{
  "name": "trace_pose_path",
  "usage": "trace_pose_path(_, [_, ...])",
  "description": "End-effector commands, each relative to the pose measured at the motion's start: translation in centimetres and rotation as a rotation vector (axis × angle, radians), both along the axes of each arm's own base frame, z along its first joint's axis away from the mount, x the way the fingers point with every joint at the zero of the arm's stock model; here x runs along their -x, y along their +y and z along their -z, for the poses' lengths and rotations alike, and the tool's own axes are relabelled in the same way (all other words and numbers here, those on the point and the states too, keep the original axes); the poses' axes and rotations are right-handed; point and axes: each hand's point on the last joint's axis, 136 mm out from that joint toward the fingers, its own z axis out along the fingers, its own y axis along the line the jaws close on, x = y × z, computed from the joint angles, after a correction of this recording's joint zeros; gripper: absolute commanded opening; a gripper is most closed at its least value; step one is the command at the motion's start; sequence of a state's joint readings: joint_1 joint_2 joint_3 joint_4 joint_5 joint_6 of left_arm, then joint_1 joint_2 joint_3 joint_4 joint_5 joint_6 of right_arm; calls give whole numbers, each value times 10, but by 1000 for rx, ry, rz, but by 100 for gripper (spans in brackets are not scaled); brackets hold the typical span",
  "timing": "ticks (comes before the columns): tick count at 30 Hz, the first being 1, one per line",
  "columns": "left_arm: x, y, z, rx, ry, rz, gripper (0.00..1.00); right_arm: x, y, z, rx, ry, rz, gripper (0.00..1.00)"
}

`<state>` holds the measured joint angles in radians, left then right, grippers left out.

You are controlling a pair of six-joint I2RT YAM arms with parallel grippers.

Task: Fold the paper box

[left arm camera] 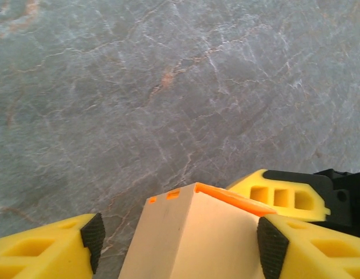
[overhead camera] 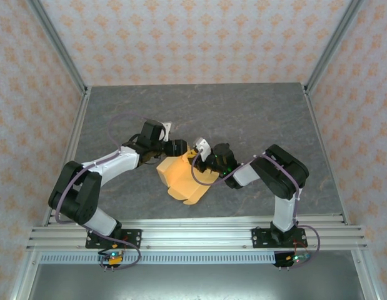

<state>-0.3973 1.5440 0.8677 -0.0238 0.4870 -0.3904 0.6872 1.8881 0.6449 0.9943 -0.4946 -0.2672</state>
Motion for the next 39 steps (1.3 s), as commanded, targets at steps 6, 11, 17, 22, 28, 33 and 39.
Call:
trace_pose_path(6, [12, 3, 34, -65, 80, 21, 69, 2, 2, -7, -53, -4, 7, 40])
trace_pose_path(11, [14, 4, 41, -74, 104, 23, 68, -9, -4, -17, -113, -10, 89, 43])
trace_pose_path(17, [15, -6, 41, -13, 116, 53, 67, -21, -1, -25, -188, 11, 138, 43])
trace_pose_path(22, [12, -14, 43, 53, 155, 59, 66, -25, 6, -17, -205, 29, 138, 42])
trace_pose_path(28, [10, -17, 52, 95, 210, 45, 66, -41, -2, -11, -227, 31, 279, 32])
trace_pose_path(33, [8, -15, 56, 102, 237, 36, 66, -49, -14, -10, -219, 10, 412, 23])
trace_pose_path(39, [8, -13, 58, 117, 252, 14, 66, -57, -41, -11, -201, 1, 648, 25])
